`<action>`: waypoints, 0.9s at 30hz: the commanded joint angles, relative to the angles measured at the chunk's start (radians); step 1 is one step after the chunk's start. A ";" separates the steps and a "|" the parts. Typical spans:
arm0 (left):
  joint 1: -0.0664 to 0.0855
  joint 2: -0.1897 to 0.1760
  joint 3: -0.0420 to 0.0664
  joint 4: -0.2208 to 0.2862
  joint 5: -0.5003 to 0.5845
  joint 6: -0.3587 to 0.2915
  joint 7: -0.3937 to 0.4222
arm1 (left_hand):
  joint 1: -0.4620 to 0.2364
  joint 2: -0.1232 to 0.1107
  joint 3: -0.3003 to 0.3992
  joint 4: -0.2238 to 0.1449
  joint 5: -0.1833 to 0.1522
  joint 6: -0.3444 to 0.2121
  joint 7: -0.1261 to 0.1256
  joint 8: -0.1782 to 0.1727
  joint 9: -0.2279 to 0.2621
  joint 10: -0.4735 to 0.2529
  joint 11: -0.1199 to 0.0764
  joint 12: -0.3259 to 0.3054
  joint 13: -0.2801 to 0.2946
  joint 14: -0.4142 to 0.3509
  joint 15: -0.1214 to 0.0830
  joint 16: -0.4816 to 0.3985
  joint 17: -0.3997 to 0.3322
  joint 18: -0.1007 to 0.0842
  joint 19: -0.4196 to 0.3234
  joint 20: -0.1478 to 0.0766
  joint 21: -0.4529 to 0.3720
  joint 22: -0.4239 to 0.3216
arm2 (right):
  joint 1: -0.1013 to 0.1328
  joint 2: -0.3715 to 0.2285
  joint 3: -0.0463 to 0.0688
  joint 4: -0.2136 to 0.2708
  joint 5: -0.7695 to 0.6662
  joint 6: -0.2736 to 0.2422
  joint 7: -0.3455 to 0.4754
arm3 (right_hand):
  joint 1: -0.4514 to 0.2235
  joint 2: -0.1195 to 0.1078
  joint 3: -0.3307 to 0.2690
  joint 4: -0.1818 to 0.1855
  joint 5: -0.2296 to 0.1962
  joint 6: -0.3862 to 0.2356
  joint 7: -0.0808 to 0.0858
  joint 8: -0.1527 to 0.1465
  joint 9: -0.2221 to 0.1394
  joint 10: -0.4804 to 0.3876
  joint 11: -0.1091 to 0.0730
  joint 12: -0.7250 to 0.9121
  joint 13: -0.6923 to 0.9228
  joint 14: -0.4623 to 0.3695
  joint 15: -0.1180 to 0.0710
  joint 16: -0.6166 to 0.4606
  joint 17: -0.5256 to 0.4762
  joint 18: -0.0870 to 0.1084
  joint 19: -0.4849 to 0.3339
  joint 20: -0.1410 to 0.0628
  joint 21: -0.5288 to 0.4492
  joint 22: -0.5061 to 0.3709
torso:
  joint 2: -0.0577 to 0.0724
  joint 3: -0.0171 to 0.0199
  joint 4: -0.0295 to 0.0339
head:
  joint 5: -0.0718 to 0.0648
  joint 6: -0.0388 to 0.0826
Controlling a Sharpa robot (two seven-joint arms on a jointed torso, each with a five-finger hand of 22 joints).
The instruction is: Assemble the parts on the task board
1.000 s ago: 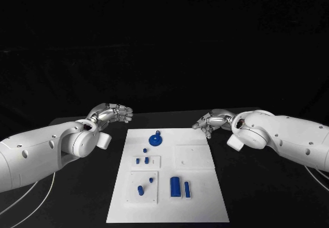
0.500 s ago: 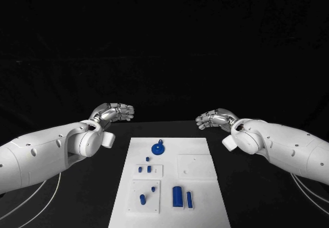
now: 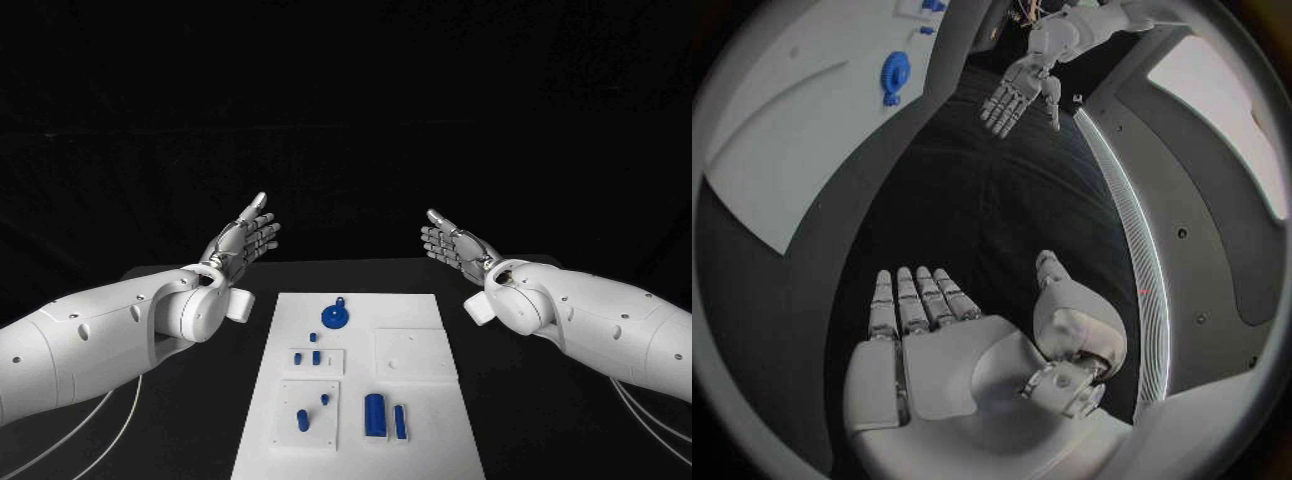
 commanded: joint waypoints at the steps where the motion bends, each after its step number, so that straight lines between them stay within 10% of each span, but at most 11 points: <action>1: -0.043 -0.005 0.017 0.060 0.018 -0.132 0.056 | -0.274 0.018 -0.104 0.052 -0.020 -0.153 -0.033 -0.065 -0.083 -0.318 -0.032 -0.015 -0.014 -0.161 -0.032 -0.076 -0.082 -0.023 -0.115 -0.012 -0.083 -0.698 | -0.021 -0.015 0.002 0.070 0.082 -0.129 0.070 | -0.181 0.006 -0.086 0.057 -0.050 -0.155 -0.034 -0.030 -0.115 -0.175 -0.032 -0.047 -0.053 -0.157 -0.033 -0.063 -0.098 -0.037 -0.115 -0.037 -0.049 -0.189 | -0.051 -0.0090 0.0036 | 0.002 -0.025; 8: -0.173 -0.022 0.072 0.220 0.044 -0.345 0.129 | -0.274 0.018 -0.104 0.052 -0.020 -0.153 -0.033 -0.065 -0.083 -0.318 -0.032 -0.015 -0.014 -0.161 -0.032 -0.076 -0.082 -0.023 -0.115 -0.012 -0.083 -0.698 | -0.091 -0.064 0.004 0.274 0.226 -0.357 0.176 | -0.181 0.006 -0.086 0.057 -0.050 -0.155 -0.034 -0.030 -0.115 -0.175 -0.032 -0.047 -0.053 -0.157 -0.033 -0.063 -0.098 -0.037 -0.115 -0.037 -0.049 -0.189 | -0.083 -0.0145 0.0058 | 0.003 -0.044; 15: -0.247 -0.032 0.103 0.311 0.059 -0.465 0.171 | -0.274 0.018 -0.104 0.052 -0.020 -0.153 -0.033 -0.065 -0.083 -0.318 -0.032 -0.015 -0.014 -0.161 -0.032 -0.076 -0.082 -0.023 -0.115 -0.012 -0.083 -0.698 | -0.152 -0.107 0.006 0.453 0.352 -0.557 0.268 | -0.181 0.006 -0.086 0.057 -0.050 -0.155 -0.034 -0.030 -0.115 -0.175 -0.032 -0.047 -0.053 -0.157 -0.033 -0.063 -0.098 -0.037 -0.115 -0.037 -0.049 -0.189 | -0.084 -0.0146 0.0058 | 0.003 -0.044; 27: -0.259 -0.034 0.108 0.325 0.061 -0.484 0.178 | -0.274 0.018 -0.104 0.052 -0.020 -0.153 -0.033 -0.065 -0.083 -0.318 -0.032 -0.015 -0.014 -0.161 -0.032 -0.076 -0.082 -0.023 -0.115 -0.012 -0.083 -0.698 | -0.182 -0.128 0.007 0.541 0.414 -0.655 0.313 | -0.181 0.006 -0.086 0.057 -0.050 -0.155 -0.034 -0.030 -0.115 -0.175 -0.032 -0.047 -0.053 -0.157 -0.033 -0.063 -0.098 -0.037 -0.115 -0.037 -0.049 -0.189 | -0.084 -0.0146 0.0058 | 0.003 -0.044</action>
